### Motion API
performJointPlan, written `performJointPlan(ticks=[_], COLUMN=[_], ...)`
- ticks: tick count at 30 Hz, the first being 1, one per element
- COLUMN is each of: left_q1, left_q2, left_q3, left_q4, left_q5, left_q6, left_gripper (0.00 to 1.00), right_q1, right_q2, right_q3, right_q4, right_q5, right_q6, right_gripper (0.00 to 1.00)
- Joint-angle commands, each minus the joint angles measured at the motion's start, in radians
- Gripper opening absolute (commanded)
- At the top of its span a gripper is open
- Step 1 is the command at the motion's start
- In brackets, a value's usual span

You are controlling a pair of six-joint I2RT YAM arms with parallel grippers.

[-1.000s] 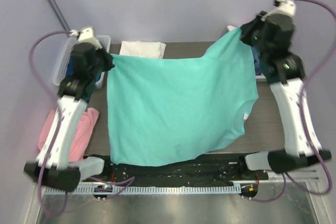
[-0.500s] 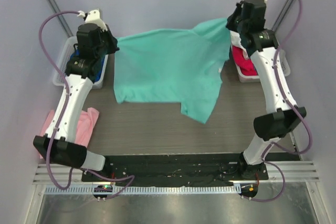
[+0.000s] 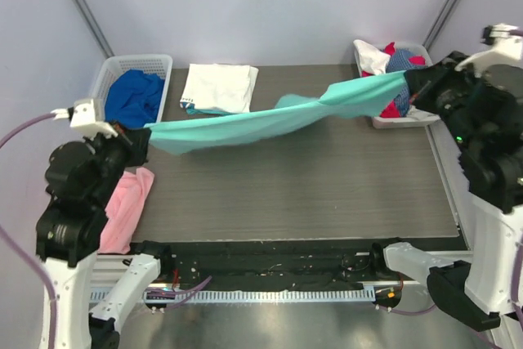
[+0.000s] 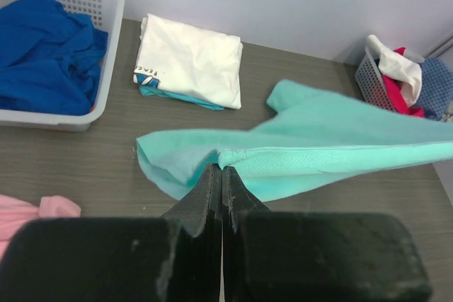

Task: Fold and stack the t-shirts
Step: Flatten the tshirt out

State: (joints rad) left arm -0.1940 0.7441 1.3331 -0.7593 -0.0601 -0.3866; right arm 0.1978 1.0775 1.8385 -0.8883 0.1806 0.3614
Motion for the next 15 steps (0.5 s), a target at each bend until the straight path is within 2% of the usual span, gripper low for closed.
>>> performJointPlan(ticks=[1,2,3,5,6,7,8,10,11,13,15], left_q1=[-0.001,-0.001,-0.001,-0.001,-0.001,-0.001,-0.001,-0.001,-0.001,0.001,0.011], left_q2=[-0.055,-0.060,-0.058,-0.032,-0.017,0.000,0.052,0.119,0.164,0.300,0.453], left_q3=[0.093,0.109,0.124,0.161,0.163,0.146,0.134,0.103,0.095,0.081,0.086], left_q4=[-0.176,-0.190,-0.198,-0.189,-0.167,-0.103,-0.062,0.067,0.105,0.220,0.276], left_q5=[-0.012,-0.014,-0.018,-0.046,-0.062,-0.091,-0.105,-0.118,-0.142,-0.176,-0.202], left_q6=[-0.024,-0.023,-0.020,-0.011,-0.005,0.003,0.023,0.051,0.076,0.109,0.146], left_gripper=[0.00,0.00,0.00,0.00,0.00,0.00,0.00,0.00,0.00,0.00,0.00], right_q1=[0.003,0.003,0.003,0.003,0.002,0.002,0.002,0.003,0.003,0.003,0.003], right_q2=[0.045,0.071,0.097,0.133,0.115,0.058,0.033,0.018,0.039,0.087,0.186], right_q3=[0.425,0.628,0.719,0.785,0.719,0.626,0.426,0.259,0.132,0.030,-0.073], right_q4=[-0.362,-0.417,-0.466,-0.500,-0.465,-0.336,-0.263,-0.063,-0.002,0.162,0.248], right_q5=[-0.041,-0.050,-0.052,-0.070,-0.064,-0.047,-0.006,0.019,0.026,0.037,0.084], right_q6=[0.028,0.049,0.062,0.085,0.089,0.085,0.079,0.070,0.067,0.059,0.048], right_gripper=[0.01,0.01,0.01,0.01,0.01,0.01,0.01,0.01,0.01,0.01,0.01])
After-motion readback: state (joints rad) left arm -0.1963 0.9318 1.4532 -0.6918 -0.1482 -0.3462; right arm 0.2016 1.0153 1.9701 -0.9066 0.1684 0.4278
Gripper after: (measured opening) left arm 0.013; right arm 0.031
